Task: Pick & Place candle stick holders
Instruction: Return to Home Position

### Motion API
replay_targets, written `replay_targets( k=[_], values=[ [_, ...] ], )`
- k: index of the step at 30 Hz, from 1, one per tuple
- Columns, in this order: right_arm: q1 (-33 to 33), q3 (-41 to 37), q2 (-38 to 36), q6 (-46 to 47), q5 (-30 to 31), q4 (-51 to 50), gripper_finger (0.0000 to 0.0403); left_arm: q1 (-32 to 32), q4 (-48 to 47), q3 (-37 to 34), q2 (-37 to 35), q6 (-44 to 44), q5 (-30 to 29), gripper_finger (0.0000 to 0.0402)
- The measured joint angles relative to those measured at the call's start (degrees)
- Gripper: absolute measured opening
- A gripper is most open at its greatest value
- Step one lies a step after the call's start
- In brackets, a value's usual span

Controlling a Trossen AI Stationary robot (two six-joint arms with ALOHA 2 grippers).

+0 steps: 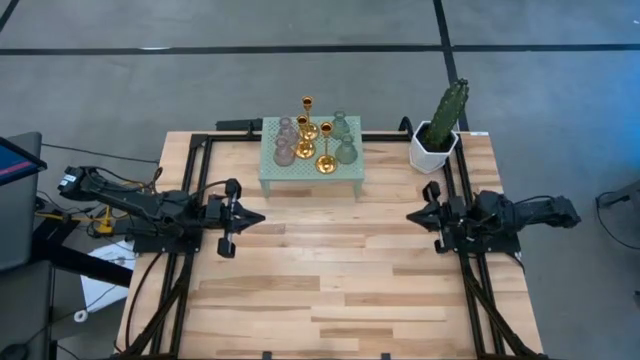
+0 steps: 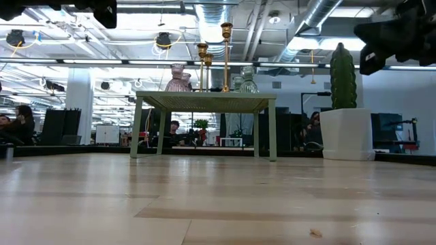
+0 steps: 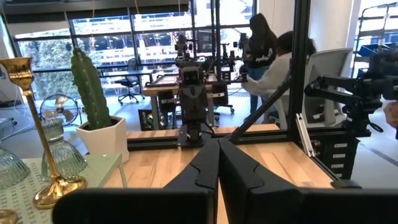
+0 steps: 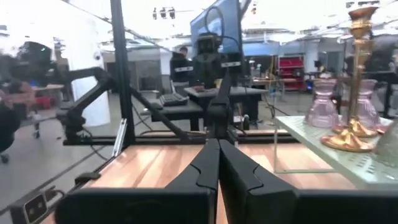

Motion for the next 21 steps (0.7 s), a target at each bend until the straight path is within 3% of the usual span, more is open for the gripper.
replay_targets(
  k=[9,17,21],
  values=[
    [0.1,-0.3,0.0,-2.3,-6.6,-0.9,0.0000,0.0,-2.8,0.0,-0.3,0.0,0.0,0.0004],
    [0.0,-0.3,0.0,-2.5,-6.2,-2.3,0.0000,2.3,-5.0,0.9,-4.3,0.0,-0.1,0.0004],
    [0.0,-0.3,0.0,-2.5,-6.2,-2.1,0.0000,5.3,-11.9,2.6,-8.3,-0.2,0.3,0.0005]
  ],
)
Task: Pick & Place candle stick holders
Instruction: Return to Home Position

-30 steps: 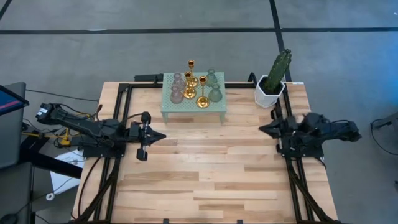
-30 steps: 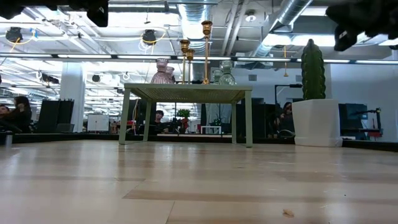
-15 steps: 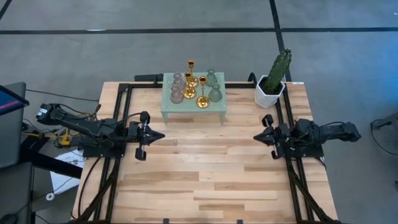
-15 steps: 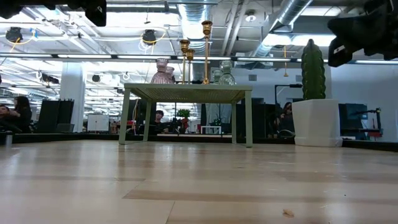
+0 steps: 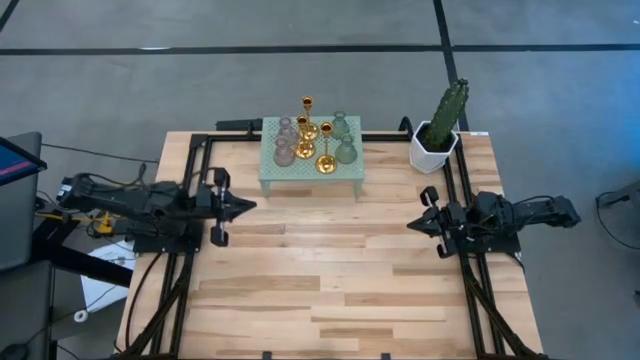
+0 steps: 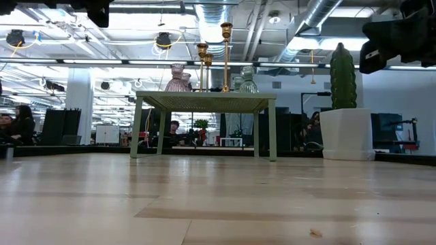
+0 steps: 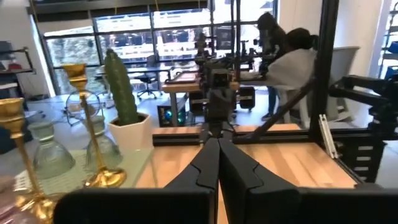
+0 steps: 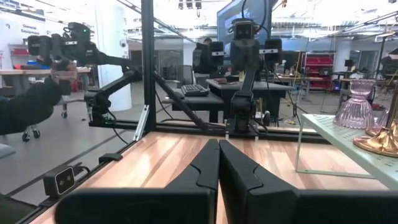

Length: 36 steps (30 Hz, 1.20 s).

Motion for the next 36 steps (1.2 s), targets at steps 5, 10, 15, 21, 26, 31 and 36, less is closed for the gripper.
replay_targets(
  k=[5,10,15,21,26,31,36],
  values=[
    [0.0,0.0,0.0,0.3,0.0,0.0,0.0000,1.1,-4.7,0.3,-6.7,-0.6,5.4,0.0005],
    [0.0,0.0,0.0,0.3,0.1,0.0,0.0000,1.0,-10.0,0.4,-14.5,-1.6,6.2,0.0004],
    [0.0,0.0,0.0,0.5,0.2,0.0,0.0000,1.0,-14.7,0.8,-18.8,-1.9,5.9,0.0005],
    [-0.3,-0.1,0.0,0.5,0.2,-0.5,0.0000,1.0,-19.6,1.0,-18.7,-2.0,6.8,0.0004],
    [-0.3,-0.1,0.0,0.5,0.2,-1.4,0.0000,1.0,-20.6,-0.6,-18.7,-2.9,6.8,0.0005],
    [-0.3,-0.1,0.0,0.5,0.2,-1.3,0.0000,0.9,-19.3,-4.2,-18.7,-2.9,6.8,0.0003],
    [-0.3,-0.1,0.0,0.5,0.2,-1.3,0.0000,0.9,-17.5,-8.7,-18.7,-2.9,6.5,0.0005]
  ],
)
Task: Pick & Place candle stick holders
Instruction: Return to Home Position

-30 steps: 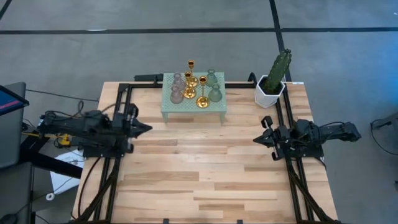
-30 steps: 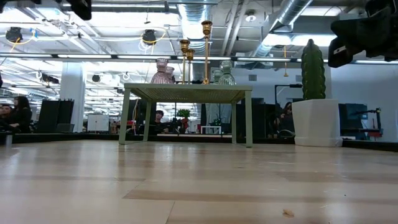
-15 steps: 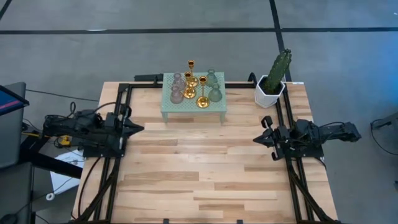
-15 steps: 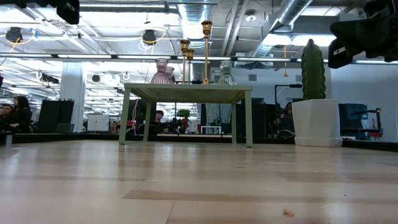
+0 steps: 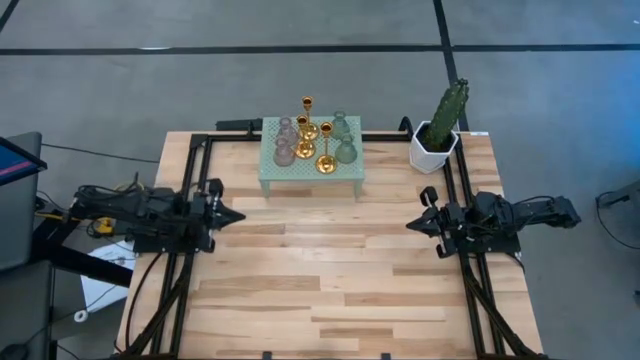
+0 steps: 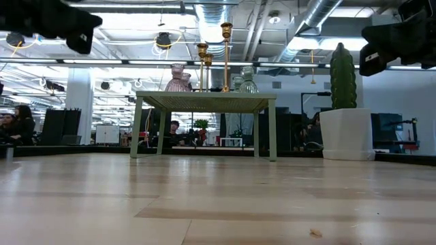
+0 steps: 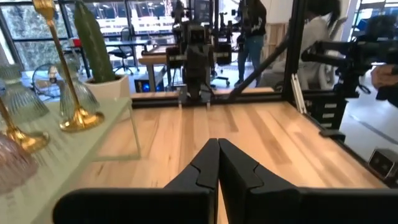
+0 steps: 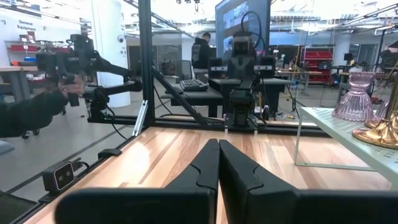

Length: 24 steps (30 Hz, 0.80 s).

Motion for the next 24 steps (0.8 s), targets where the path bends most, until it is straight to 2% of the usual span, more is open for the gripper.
replay_targets(
  k=[14,24],
  values=[
    [0.0,0.0,0.0,-0.6,0.0,-0.5,0.0000,0.0,12.7,-13.8,0.0,0.1,1.2,0.0005],
    [0.0,0.0,0.0,-0.6,0.0,-1.9,0.0000,0.0,12.8,-14.1,0.4,0.3,1.2,0.0006]
  ],
)
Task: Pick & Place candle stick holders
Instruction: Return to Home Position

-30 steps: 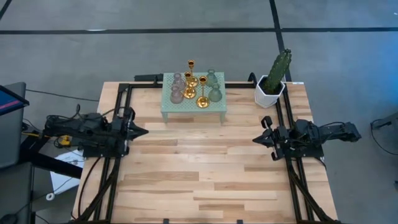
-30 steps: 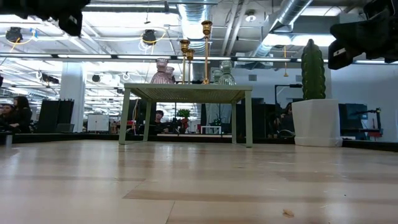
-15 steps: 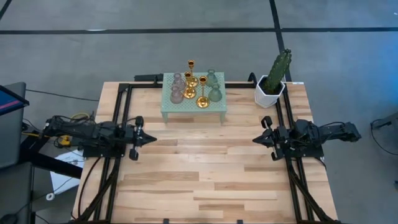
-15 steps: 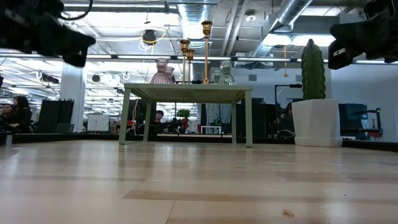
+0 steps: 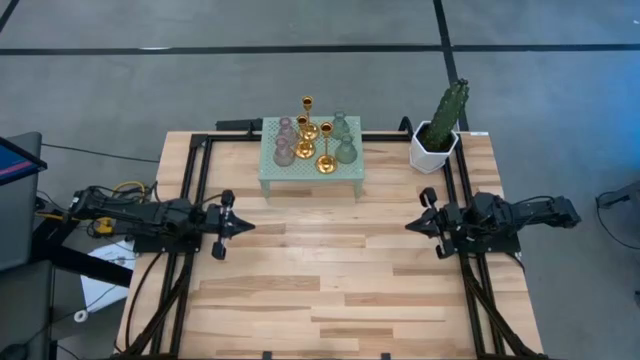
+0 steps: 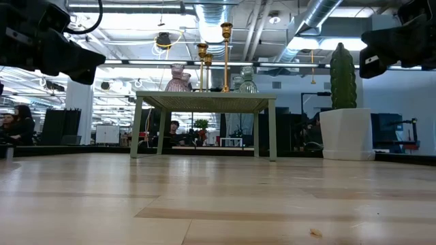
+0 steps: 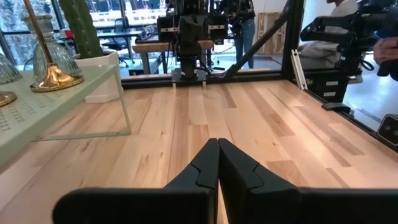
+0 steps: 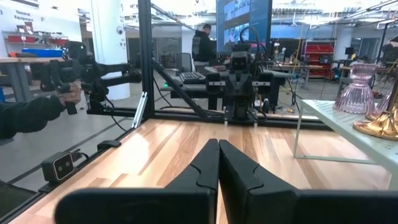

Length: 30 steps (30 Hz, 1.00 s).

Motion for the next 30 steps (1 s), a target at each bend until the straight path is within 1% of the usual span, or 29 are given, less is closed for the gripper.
replay_targets(
  k=[5,11,15,19,23,30],
  values=[
    [0.0,0.0,0.0,0.3,0.0,-3.3,0.0000,0.0,-1.2,0.0,0.0,-0.2,0.0,0.0007],
    [0.0,0.0,0.1,-1.1,0.0,-3.3,0.0000,0.0,-2.9,0.0,0.0,-1.2,0.3,0.0007],
    [0.0,0.0,0.1,-1.3,0.0,-3.3,0.0000,0.0,-3.4,0.0,0.0,-2.0,3.7,0.0004],
    [0.0,0.0,0.1,-1.0,0.0,-3.3,0.0000,0.0,-3.4,0.0,0.0,-2.1,2.9,0.0006],
    [0.0,0.0,0.1,3.3,0.0,-3.3,0.0000,0.0,-3.4,0.0,0.0,-2.1,2.4,0.0007],
    [0.0,0.0,0.1,3.5,0.0,-3.3,0.0000,0.0,-3.3,0.0,0.0,-2.0,2.3,0.0010]
  ],
)
